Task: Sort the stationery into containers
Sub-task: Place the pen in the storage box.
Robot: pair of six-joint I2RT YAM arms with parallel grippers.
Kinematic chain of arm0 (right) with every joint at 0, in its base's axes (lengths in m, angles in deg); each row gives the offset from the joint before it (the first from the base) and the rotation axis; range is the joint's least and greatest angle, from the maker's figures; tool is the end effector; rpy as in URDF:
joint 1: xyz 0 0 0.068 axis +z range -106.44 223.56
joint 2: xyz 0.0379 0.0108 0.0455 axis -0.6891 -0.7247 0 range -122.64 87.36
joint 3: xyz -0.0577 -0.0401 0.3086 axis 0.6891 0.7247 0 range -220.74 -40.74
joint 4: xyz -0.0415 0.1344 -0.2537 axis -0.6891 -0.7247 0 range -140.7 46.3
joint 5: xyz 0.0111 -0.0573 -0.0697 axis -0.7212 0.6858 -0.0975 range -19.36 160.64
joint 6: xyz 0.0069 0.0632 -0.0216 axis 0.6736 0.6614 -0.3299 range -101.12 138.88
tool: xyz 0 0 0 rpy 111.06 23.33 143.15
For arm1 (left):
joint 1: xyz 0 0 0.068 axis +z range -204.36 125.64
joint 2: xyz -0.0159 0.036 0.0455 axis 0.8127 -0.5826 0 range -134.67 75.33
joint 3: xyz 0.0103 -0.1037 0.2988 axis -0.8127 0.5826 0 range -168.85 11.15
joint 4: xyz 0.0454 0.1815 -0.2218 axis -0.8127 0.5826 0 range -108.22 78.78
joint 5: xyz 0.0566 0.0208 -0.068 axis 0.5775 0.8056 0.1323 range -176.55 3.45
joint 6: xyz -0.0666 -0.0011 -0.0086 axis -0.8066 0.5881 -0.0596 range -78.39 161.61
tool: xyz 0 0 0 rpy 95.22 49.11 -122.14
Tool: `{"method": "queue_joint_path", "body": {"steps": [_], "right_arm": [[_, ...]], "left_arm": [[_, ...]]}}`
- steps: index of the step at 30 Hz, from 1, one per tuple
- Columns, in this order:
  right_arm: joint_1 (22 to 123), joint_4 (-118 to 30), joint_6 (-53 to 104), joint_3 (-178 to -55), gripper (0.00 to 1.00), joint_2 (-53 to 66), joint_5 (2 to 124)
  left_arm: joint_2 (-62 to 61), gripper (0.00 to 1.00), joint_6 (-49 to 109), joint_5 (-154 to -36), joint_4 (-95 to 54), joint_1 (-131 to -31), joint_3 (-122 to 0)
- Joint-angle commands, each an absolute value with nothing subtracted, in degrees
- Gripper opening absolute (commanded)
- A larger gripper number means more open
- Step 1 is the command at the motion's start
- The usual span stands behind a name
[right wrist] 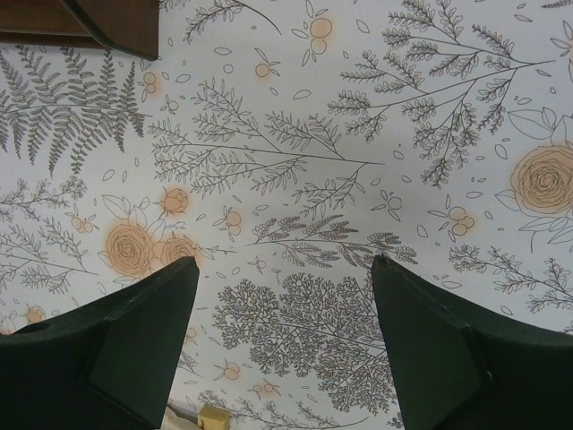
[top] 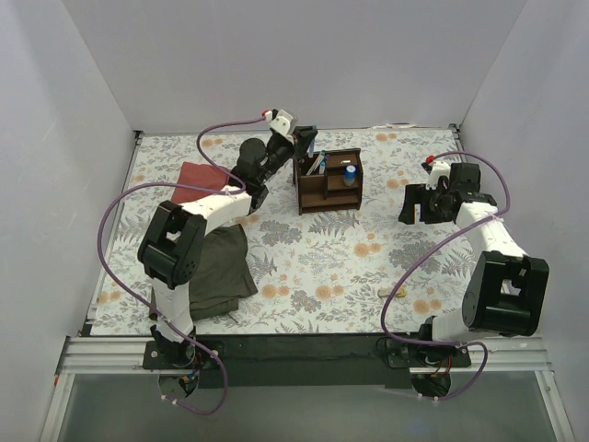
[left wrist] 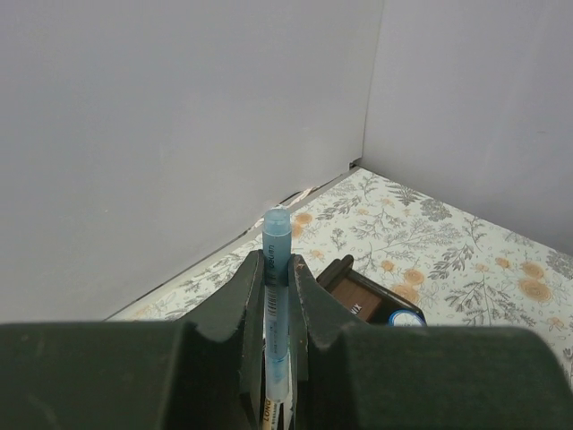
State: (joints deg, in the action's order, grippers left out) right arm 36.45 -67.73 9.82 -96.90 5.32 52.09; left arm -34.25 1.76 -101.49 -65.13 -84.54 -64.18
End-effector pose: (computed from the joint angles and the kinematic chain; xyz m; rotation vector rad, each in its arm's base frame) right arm 0.3312 -0.0240 0.2578 -0.1833 2.3918 0.2643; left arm 0.4319 -0.2671 0.3267 0.1138 1.4584 -1.1900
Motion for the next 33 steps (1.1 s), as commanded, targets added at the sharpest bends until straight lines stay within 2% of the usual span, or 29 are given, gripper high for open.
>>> {"method": "queue_joint_path", "body": {"steps": [1,18,21,22,25,29,33], "right_arm": [[36.27,-69.27,8.95,-100.41,0.87,3.17,52.36],[36.27,-69.63,8.77,-105.60,0.87,-3.16,51.83],[36.27,-69.63,8.60,-105.61,0.87,-3.60,51.66],[36.27,-69.54,8.60,-105.52,0.87,-3.69,51.31],[36.27,-69.80,8.33,-105.52,0.87,-3.69,51.04],[36.27,-69.98,7.72,-105.69,0.87,-3.25,51.13],[36.27,-72.08,5.52,-106.22,0.88,-1.85,51.48]], "left_arm": [[-35.76,0.00,2.59,-99.83,-66.73,-84.69,-62.59],[-40.60,0.01,2.33,-99.83,-65.06,-84.69,-63.82],[-41.12,0.14,2.94,-99.83,-64.01,-84.69,-64.17],[-41.21,0.25,3.20,-99.74,-63.66,-84.69,-64.35],[-40.86,0.42,4.08,-99.48,-62.96,-84.69,-64.44],[-38.76,0.51,4.44,-98.68,-61.63,-84.60,-64.70],[-34.37,0.53,3.30,-99.30,-60.93,-84.07,-65.05]]}}
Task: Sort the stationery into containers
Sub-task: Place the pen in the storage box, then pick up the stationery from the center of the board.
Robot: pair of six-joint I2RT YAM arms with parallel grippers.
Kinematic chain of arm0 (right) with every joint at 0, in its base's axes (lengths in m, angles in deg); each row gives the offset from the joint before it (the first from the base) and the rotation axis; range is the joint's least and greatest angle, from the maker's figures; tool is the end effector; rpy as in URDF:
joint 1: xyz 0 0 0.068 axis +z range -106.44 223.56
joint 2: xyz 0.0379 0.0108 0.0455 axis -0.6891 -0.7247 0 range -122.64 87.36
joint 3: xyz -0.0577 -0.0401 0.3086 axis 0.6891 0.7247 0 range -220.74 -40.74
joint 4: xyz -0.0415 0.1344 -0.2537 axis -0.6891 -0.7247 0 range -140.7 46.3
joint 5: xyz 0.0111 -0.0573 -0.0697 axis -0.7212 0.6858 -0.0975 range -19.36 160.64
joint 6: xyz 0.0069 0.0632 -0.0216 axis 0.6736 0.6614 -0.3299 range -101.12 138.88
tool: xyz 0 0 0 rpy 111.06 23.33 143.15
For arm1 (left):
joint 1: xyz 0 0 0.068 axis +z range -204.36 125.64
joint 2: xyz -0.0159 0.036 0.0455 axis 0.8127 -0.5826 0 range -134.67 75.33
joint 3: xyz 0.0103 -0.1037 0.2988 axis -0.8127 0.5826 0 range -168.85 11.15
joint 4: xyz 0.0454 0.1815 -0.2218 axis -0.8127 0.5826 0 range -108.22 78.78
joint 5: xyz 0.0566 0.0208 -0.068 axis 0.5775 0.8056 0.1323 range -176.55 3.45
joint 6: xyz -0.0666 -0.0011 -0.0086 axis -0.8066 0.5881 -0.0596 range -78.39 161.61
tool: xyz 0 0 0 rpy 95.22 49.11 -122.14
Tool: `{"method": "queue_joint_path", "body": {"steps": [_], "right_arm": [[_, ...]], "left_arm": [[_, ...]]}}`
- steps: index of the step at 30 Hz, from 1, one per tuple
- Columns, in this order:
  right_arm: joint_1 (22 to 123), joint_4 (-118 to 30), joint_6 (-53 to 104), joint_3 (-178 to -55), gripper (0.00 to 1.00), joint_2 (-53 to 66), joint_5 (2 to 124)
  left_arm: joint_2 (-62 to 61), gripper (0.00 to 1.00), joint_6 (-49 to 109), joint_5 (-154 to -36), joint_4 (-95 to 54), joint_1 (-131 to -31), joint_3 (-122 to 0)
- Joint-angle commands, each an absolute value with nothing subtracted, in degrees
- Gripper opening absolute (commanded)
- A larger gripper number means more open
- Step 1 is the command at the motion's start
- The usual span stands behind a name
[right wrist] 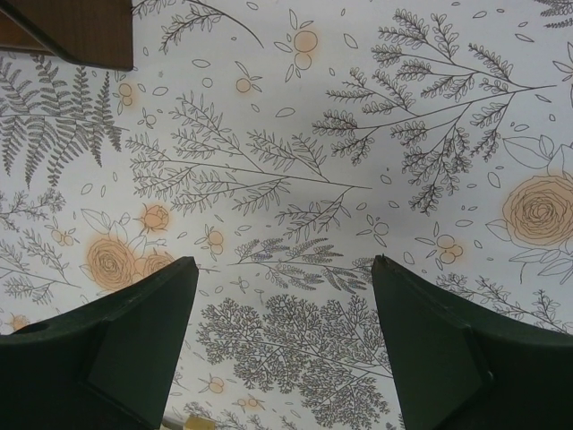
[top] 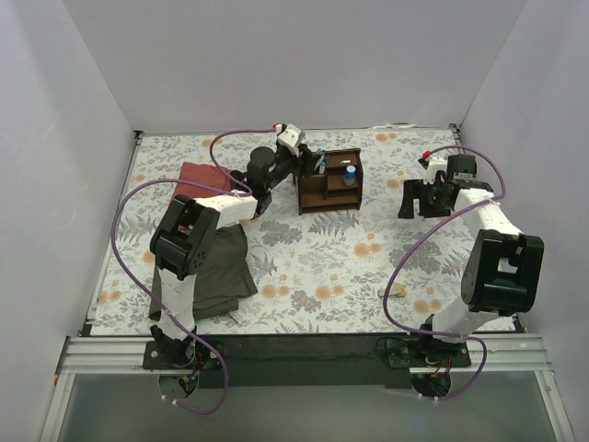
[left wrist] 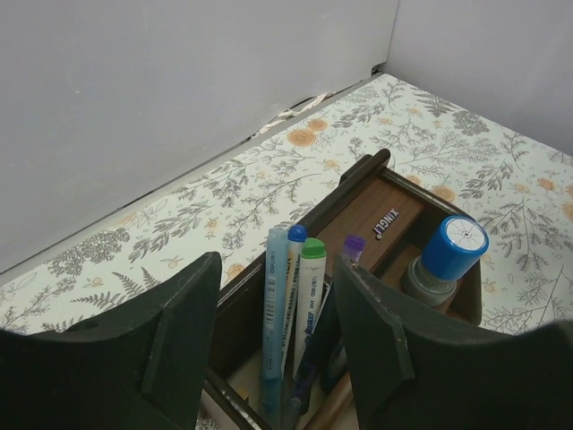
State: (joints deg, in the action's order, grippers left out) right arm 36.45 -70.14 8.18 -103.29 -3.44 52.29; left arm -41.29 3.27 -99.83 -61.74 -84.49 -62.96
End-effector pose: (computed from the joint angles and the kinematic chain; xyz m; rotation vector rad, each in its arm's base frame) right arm 0.3668 -0.0287 0.2431 -0.2045 2.4682 0.2729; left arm 0.4506 -0.2756 0.2500 0.0769 1.6644 -1.1066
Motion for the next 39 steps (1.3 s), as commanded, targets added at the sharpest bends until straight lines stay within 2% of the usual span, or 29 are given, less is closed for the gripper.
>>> {"method": "queue_joint_path", "body": {"steps": [1,8,10,12,14,18,22,26,33,39], "right_arm": [[36.27,-72.61,4.91,-106.31,0.88,-1.41,51.39],[36.27,-74.37,0.87,-103.94,0.89,4.39,51.22],[36.27,-75.42,-0.97,-102.71,0.89,6.93,50.43],[36.27,-78.14,-6.91,-101.39,0.88,10.08,47.89],[36.27,-84.09,-14.39,-99.20,0.88,12.21,44.99],[37.40,-93.86,-35.14,-94.63,0.80,18.79,42.42],[37.58,-99.50,-59.36,-88.13,0.79,25.74,44.27],[37.58,-100.21,-73.62,-81.63,0.78,34.08,43.92],[38.11,-100.74,-83.85,-76.00,0.72,39.81,37.42],[38.90,-106.18,-85.53,-76.60,0.66,36.74,35.66]], "left_arm": [[-33.49,0.53,3.12,-99.21,-60.67,-83.90,-65.40],[-24.79,0.53,2.41,-94.29,-56.99,-81.44,-65.05],[-22.32,0.58,2.15,-93.94,-55.32,-80.12,-64.79],[-20.92,0.68,2.06,-93.59,-49.62,-79.07,-65.40],[-21.26,0.70,0.41,-91.31,-37.90,-78.62,-68.72],[-23.90,0.71,-10.75,-90.33,-19.64,-75.91,-71.48],[-20.30,0.71,-12.18,-88.06,-21.73,-75.46,-62.17],[-17.49,0.70,-11.48,-87.26,-22.35,-75.19,-58.20],[-15.64,0.70,-9.45,-87.26,-22.17,-75.11,-55.91],[-15.46,0.70,-8.48,-87.26,-21.82,-74.84,-55.12]]}}
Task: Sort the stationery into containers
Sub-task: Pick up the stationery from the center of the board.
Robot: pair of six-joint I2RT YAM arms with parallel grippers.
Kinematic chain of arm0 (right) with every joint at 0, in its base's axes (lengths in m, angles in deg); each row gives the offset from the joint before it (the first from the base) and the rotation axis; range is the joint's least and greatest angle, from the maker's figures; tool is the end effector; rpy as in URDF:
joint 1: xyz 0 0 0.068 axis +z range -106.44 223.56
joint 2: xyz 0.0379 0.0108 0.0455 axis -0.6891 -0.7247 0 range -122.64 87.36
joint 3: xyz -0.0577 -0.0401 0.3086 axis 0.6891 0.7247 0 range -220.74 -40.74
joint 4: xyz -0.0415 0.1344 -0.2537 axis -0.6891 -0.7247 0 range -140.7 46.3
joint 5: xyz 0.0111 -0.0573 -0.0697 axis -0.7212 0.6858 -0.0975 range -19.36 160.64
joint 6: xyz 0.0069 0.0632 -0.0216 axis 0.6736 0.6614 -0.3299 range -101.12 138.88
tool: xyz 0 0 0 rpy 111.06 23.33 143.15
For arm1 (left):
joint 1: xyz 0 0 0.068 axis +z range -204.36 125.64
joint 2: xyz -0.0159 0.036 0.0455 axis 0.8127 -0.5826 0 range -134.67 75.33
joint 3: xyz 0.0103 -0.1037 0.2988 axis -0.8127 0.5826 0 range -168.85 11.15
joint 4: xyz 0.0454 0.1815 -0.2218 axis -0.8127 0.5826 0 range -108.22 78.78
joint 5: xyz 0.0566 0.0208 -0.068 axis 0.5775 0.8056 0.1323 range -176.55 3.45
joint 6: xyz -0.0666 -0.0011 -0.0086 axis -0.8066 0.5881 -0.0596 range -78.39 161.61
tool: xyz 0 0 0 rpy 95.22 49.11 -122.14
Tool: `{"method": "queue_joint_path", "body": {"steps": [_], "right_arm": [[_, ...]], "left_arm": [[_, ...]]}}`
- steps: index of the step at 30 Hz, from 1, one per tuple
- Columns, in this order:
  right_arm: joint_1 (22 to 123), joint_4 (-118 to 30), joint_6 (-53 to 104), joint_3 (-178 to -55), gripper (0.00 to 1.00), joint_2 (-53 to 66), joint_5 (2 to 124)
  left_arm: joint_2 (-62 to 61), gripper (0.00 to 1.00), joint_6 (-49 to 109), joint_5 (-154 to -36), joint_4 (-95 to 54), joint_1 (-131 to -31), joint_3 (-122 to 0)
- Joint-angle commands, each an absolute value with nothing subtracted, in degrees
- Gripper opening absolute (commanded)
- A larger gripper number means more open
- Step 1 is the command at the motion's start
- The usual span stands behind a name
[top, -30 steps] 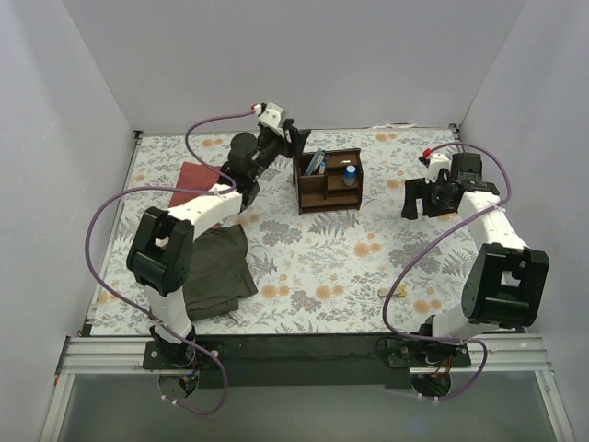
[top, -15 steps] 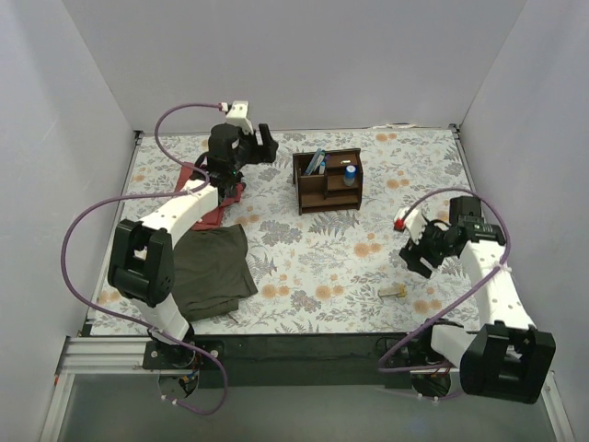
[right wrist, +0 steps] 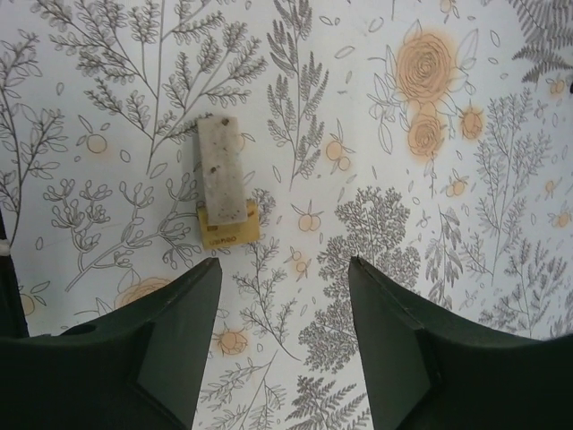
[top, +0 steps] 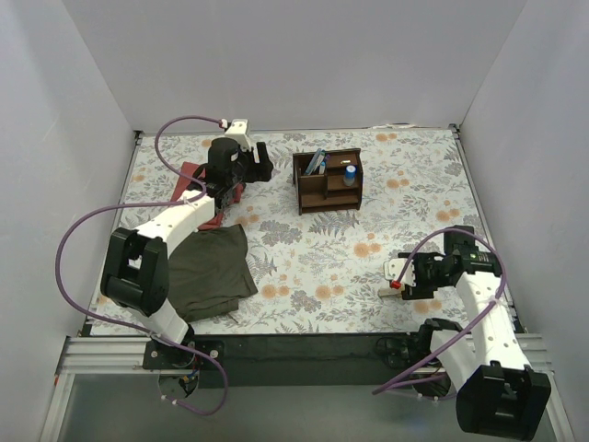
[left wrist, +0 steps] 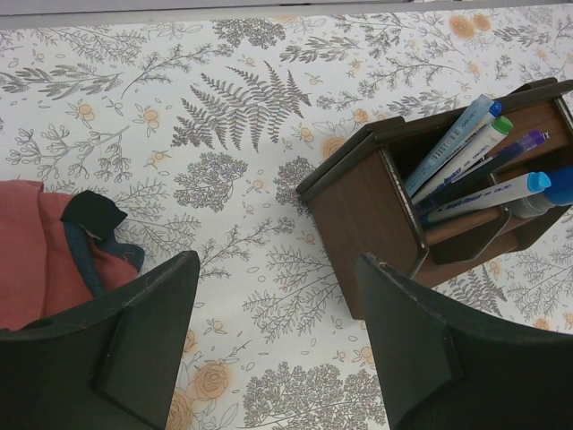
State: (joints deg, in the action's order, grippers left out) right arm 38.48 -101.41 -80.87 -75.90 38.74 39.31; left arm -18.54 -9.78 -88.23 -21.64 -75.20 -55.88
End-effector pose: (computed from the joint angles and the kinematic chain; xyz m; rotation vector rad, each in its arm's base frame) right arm 0.1382 0.0158 0.2263 -1.9266 1.6169 0.0996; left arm 0.4020 -0.1546 0.3001 -0.5287 2.0113 -0.8294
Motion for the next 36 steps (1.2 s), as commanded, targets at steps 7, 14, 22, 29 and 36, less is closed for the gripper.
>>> {"method": "queue_joint_path", "body": {"steps": [7,14,22,29,36], "right_arm": [[39.08,-107.60,-87.55,-76.34,0.68,33.84,34.25],[39.60,-107.60,-88.87,-75.28,0.69,31.91,34.16],[40.31,-107.07,-90.10,-73.62,0.67,29.89,35.13],[40.57,-104.87,-88.18,-72.73,0.63,29.27,35.31],[40.75,-102.94,-86.15,-72.47,0.60,27.42,36.10]], "left_arm": [[-17.57,0.70,-8.13,-87.26,-22.26,-74.49,-55.03],[-19.41,0.70,-8.13,-87.26,-22.17,-74.49,-55.39],[-21.61,0.70,-8.31,-87.43,-21.56,-74.49,-57.41],[-23.02,0.70,-8.75,-88.05,-21.73,-74.49,-57.93],[-23.63,0.70,-9.36,-88.40,-21.73,-74.49,-58.20]]}}
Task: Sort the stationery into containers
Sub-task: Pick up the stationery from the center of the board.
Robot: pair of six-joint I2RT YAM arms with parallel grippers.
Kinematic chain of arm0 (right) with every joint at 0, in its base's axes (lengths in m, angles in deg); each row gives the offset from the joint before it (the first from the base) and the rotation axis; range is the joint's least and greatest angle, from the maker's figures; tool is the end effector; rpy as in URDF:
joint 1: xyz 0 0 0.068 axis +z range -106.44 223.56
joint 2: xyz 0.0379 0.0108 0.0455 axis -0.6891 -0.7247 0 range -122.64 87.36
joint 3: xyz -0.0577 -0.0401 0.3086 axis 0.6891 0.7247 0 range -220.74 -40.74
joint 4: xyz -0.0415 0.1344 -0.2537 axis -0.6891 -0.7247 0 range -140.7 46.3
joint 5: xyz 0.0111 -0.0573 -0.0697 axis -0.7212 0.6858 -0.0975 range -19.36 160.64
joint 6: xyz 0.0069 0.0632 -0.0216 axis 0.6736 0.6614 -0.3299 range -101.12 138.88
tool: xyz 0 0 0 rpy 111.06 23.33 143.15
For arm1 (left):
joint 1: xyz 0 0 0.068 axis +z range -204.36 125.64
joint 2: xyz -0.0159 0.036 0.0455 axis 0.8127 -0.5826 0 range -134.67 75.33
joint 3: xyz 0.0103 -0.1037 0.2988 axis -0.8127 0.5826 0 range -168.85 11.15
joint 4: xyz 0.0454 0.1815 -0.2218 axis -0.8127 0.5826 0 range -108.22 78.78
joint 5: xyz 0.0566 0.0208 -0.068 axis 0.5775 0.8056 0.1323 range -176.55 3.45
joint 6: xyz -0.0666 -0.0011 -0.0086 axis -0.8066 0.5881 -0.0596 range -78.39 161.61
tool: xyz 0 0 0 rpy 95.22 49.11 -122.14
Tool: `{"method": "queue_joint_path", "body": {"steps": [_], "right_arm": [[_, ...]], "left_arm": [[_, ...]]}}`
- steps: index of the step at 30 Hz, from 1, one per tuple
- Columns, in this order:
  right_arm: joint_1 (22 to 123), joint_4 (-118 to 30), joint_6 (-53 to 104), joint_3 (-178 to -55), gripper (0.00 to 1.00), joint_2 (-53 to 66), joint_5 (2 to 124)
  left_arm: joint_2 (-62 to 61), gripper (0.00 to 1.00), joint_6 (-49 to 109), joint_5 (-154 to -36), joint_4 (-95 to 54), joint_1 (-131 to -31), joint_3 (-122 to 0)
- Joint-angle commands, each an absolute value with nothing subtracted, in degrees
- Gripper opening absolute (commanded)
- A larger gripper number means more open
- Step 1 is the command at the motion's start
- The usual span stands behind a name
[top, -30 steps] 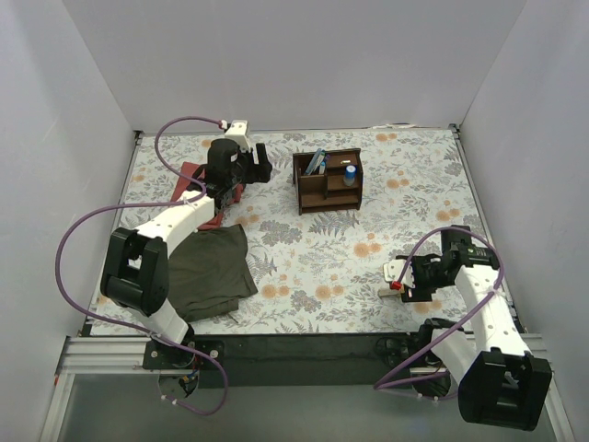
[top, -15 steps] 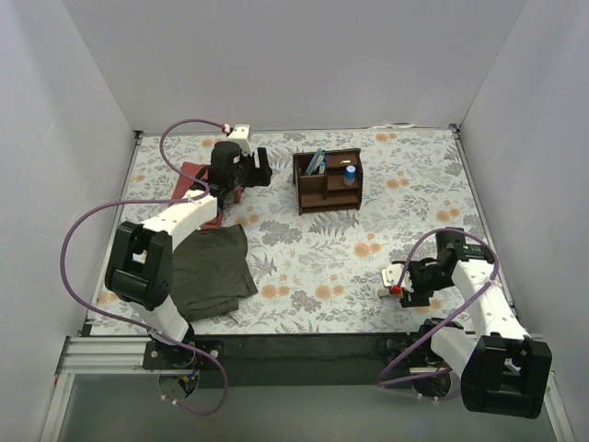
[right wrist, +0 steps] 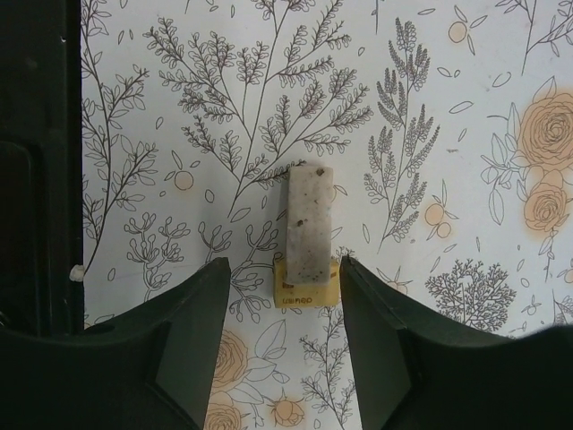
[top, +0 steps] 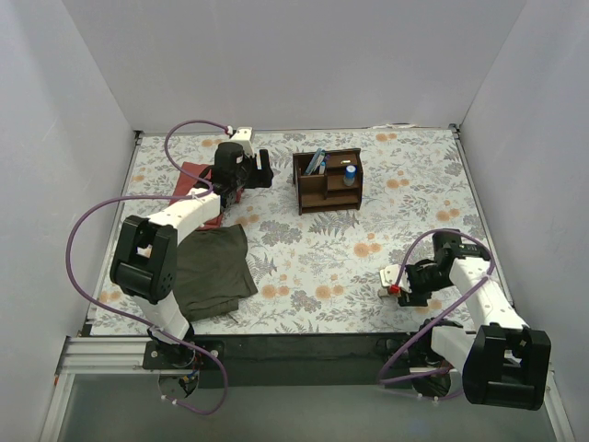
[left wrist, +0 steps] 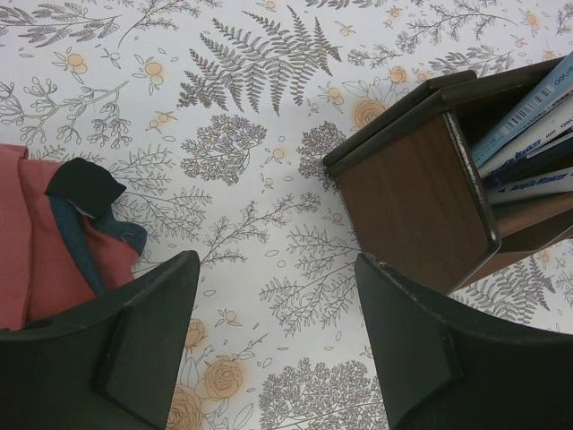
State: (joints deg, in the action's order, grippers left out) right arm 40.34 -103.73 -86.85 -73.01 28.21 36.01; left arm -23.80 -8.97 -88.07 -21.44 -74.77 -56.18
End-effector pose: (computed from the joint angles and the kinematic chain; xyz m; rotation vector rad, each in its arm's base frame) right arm 0.1423 0.0226 0.1899 -2.0327 1.6034 0.4121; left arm 0.4181 -0.1570 0.2633 -0.5473 2.0953 -0.7702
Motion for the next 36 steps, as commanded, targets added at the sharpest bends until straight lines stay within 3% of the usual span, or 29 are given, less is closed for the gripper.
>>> {"method": "queue_joint_path", "body": {"steps": [1,24,36], "right_arm": [[40.75,-102.33,-85.89,-72.38,0.60,26.90,36.27],[41.36,-97.93,-80.53,-72.38,0.49,23.20,38.64],[42.15,-95.29,-77.19,-71.42,0.35,23.03,39.26]], "left_arm": [[-23.72,0.70,-9.45,-88.57,-21.64,-74.49,-58.20],[-26.36,0.70,-10.94,-89.72,-21.91,-74.49,-59.43],[-28.29,0.70,-11.82,-90.95,-21.56,-74.49,-59.96]]}}
